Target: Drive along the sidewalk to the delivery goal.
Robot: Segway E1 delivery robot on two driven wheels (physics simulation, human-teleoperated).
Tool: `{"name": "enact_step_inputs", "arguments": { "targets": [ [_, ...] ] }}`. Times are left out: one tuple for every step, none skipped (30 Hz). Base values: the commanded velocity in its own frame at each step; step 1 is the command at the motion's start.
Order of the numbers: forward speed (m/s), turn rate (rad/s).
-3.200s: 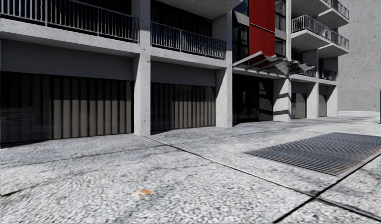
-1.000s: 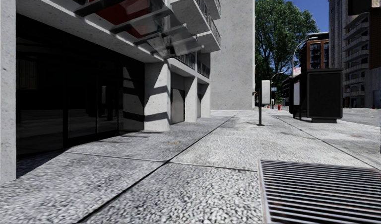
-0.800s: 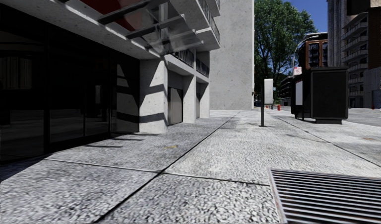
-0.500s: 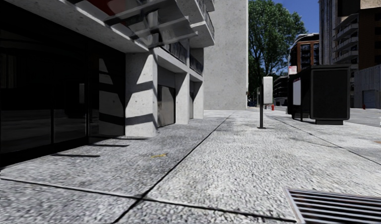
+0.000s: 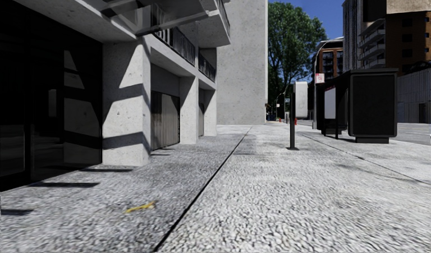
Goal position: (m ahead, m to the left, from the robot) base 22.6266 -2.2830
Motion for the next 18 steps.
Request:
{"name": "enact_step_inputs", "arguments": {
  "targets": [
    [2.0,-0.2],
    [2.0,-0.01],
    [2.0,-0.01],
    [2.0,0.0],
    [2.0,0.0],
    [2.0,0.0],
    [2.0,0.0],
    [2.0,0.0],
    [2.0,0.0],
    [2.0,0.0],
    [2.0,0.0],
    [2.0,0.0],
    [2.0,0.0],
    [2.0,0.0],
    [2.0,0.0],
    [2.0,0.0],
    [2.0,0.0],
    [2.0,0.0]
  ]
}}
